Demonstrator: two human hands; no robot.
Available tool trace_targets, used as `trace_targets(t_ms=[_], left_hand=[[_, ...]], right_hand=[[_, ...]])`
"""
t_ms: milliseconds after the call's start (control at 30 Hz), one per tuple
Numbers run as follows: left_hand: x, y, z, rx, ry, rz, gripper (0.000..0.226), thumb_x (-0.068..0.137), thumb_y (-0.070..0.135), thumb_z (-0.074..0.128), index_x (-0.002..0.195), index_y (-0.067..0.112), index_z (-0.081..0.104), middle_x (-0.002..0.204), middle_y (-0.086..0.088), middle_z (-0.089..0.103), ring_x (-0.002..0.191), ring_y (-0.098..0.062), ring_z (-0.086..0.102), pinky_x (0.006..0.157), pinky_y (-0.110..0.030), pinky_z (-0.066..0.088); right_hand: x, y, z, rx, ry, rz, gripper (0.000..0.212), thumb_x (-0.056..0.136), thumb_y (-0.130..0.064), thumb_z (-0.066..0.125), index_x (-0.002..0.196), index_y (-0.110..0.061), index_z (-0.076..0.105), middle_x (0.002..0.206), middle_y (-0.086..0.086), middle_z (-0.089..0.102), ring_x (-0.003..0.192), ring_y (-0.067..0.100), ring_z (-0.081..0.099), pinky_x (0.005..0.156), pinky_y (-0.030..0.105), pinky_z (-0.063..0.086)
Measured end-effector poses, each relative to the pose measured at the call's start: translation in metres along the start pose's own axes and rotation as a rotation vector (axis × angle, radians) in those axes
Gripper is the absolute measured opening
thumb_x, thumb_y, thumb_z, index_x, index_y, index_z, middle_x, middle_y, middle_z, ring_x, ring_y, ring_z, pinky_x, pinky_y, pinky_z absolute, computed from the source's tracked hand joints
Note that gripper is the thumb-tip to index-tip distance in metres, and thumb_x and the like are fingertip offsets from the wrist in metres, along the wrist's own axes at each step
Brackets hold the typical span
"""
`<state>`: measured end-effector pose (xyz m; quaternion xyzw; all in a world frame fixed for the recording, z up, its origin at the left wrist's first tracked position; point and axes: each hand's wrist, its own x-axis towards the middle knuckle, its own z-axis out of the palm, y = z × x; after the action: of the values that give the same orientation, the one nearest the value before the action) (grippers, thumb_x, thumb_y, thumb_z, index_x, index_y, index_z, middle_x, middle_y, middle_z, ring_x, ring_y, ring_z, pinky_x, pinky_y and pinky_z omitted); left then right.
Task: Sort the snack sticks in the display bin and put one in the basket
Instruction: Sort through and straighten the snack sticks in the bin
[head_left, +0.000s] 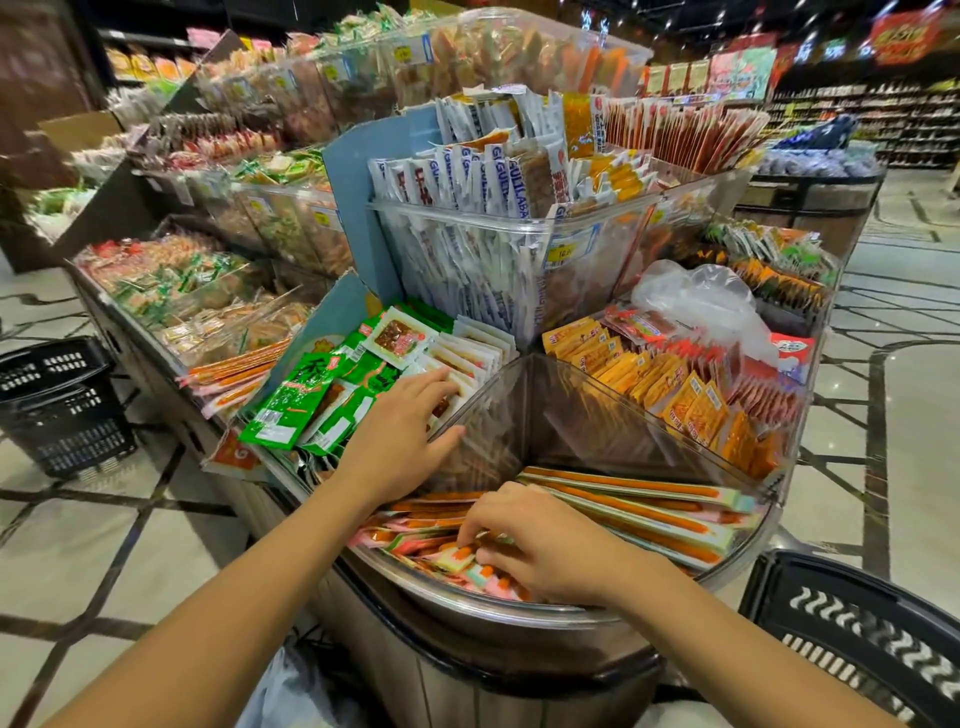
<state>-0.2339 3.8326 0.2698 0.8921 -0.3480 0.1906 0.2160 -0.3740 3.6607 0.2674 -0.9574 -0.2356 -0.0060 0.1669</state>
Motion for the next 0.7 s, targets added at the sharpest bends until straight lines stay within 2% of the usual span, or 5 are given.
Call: trace_targets(t_ms=[233,367,467,600,700], left_hand=[[0.0000,-0.0023,0.0011,-0.011,-0.005,-0.011,0.046,0.095,0.043,0.063,0.137,0.024,0.056,0.155,0.005,0.044,0.142,-0.015,0.038,0.117,-0.038,0.033],[-0.0001,-0.0009,0.0005,-0.007,-0.005,-0.017,0.047,0.095,0.043,0.063,0.137,0.025,0.055,0.156,0.006,0.043,0.143,-0.015,0.036,0.117,-0.037,0.031],[-0.0003,-0.0010,0.0009,0.002,-0.006,-0.021,0.048,0.096,0.045,0.061,0.138,0.025,0.055,0.156,0.007,0.042,0.143,-0.014,0.036,0.118,-0.037,0.031],[-0.0001,-0.0019,0.0014,-0.001,-0.006,-0.020,0.047,0.096,0.046,0.062,0.138,0.026,0.055,0.156,0.007,0.042,0.143,-0.014,0.036,0.118,-0.038,0.031],[0.0001,-0.0029,0.0016,-0.004,-0.003,-0.013,0.046,0.095,0.045,0.063,0.136,0.026,0.056,0.156,0.006,0.043,0.143,-0.014,0.037,0.118,-0.038,0.032]], right_hand=[[-0.0003,-0.0066,-0.0021,0.109,0.046,0.014,0.006,0.104,-0.032,0.052,0.110,-0.032,0.055,0.113,-0.014,0.063,0.103,0.006,0.053,0.096,0.030,0.042],[0.0008,-0.0079,-0.0015,0.075,0.003,0.008,0.020,0.100,-0.031,0.058,0.119,-0.034,0.060,0.118,-0.013,0.062,0.109,0.005,0.050,0.098,0.027,0.040],[0.0041,-0.0033,-0.0031,0.149,-0.032,0.016,0.032,0.097,-0.027,0.064,0.128,-0.032,0.065,0.124,-0.015,0.065,0.112,0.002,0.053,0.101,0.026,0.043],[0.0079,-0.0019,-0.0020,0.135,-0.021,-0.002,0.032,0.093,-0.026,0.070,0.124,-0.034,0.069,0.108,-0.012,0.061,0.097,0.003,0.053,0.090,0.028,0.048],[0.0078,-0.0062,-0.0032,0.055,0.076,-0.049,0.024,0.094,-0.024,0.069,0.116,-0.029,0.073,0.104,-0.008,0.060,0.098,0.007,0.051,0.087,0.026,0.045]])
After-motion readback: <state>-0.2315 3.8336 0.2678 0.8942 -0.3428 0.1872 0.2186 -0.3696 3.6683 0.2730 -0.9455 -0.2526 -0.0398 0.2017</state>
